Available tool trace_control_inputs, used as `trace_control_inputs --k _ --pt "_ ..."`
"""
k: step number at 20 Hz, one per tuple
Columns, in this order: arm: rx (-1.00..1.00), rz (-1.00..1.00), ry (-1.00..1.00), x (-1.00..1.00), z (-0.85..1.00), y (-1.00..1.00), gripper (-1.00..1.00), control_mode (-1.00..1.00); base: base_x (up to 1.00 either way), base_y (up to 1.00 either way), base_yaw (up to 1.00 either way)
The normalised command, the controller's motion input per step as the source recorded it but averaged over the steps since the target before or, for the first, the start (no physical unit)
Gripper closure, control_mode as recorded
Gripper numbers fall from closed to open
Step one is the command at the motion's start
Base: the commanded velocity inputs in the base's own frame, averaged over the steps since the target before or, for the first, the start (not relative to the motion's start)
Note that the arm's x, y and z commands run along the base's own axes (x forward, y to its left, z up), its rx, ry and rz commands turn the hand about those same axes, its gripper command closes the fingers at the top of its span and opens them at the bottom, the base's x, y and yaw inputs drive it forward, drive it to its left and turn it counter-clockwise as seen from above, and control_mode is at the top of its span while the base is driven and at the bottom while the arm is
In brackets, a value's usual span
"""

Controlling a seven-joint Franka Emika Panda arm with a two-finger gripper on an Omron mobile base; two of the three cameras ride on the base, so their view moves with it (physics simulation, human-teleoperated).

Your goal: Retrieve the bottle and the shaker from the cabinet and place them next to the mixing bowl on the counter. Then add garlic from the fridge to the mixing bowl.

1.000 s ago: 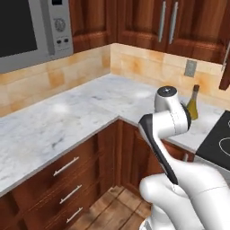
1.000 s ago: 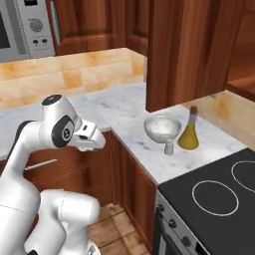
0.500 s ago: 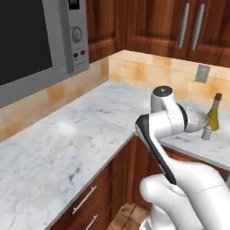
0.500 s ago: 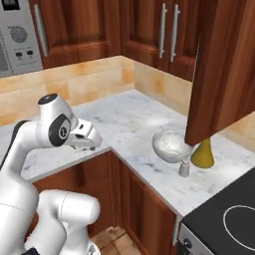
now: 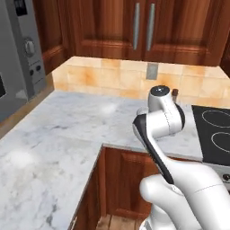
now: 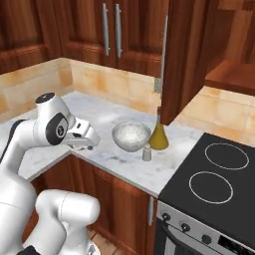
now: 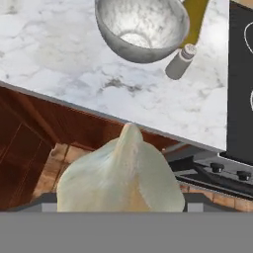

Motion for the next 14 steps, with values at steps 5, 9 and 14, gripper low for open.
trace_control_inputs --k 5,9,14 --pt "0.0 0.0 0.0 0.0 0.0 0.0 1.0 1.0 0.34 0.33 -0.53" --pt "0.0 0.0 0.0 0.0 0.0 0.0 1.0 1.0 0.39 0.7 -0.33" --pt "0.0 0.0 0.0 0.0 0.0 0.0 1.0 1.0 0.67 0.36 -0.42"
